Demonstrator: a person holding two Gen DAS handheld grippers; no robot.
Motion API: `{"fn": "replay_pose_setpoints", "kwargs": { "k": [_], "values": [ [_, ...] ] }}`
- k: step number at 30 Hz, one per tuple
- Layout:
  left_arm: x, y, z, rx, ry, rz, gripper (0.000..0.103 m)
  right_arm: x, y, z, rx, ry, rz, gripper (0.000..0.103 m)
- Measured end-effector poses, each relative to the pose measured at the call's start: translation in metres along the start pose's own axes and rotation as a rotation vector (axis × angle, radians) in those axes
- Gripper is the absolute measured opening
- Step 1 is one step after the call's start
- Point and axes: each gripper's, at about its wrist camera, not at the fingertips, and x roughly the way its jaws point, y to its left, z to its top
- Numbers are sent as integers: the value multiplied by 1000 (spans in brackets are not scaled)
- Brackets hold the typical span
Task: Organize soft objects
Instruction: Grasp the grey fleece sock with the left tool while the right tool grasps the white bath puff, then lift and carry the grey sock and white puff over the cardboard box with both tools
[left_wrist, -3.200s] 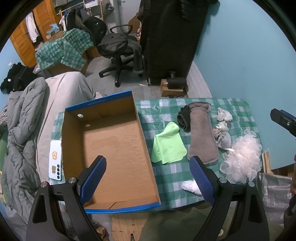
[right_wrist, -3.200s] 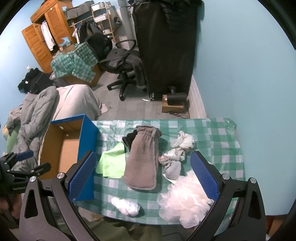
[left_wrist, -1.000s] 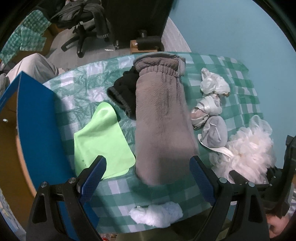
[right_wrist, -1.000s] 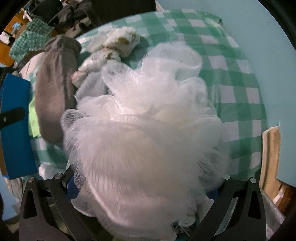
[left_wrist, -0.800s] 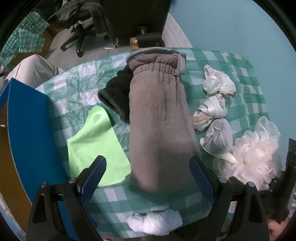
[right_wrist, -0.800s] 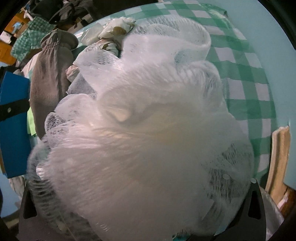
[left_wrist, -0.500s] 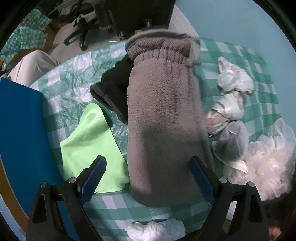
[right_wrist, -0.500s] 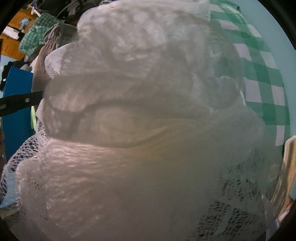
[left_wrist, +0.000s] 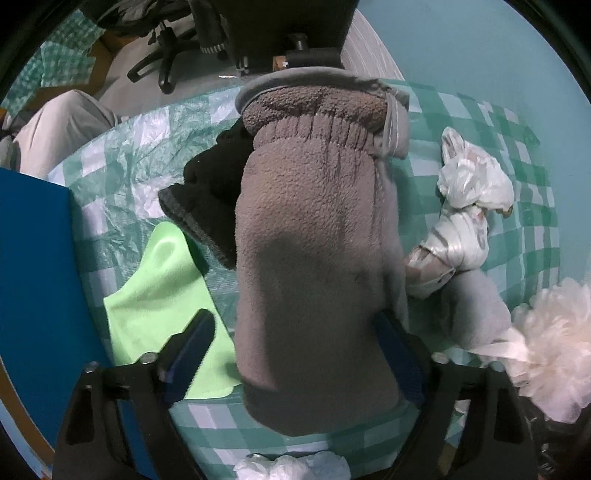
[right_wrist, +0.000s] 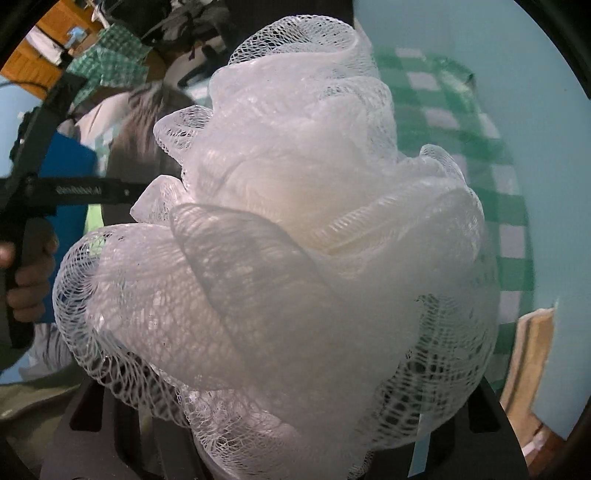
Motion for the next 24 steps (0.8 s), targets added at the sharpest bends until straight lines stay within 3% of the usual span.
{"fn": "replay_pose_setpoints", "kwargs": {
  "k": [5, 7, 10, 17, 24],
  "values": [
    [3, 0, -1, -35, 6, -48, 60, -20, -14, -1, 11, -23, -5, 62],
    [0, -2, -4, -36, -8, -51, 40, -25, -13, -6, 0, -41, -11, 62],
    [-6, -6, -8, -7, -31, -50, 23, -36, -15, -8, -14, -63, -19, 62],
    [-31, -14, -29, 25, -102, -47, 16, -37, -21, -12, -46, -85, -12, 62],
    [-48, -17, -46, 63, -157, -43, 15, -43, -15, 10, -75, -94, -1, 62]
  ]
}}
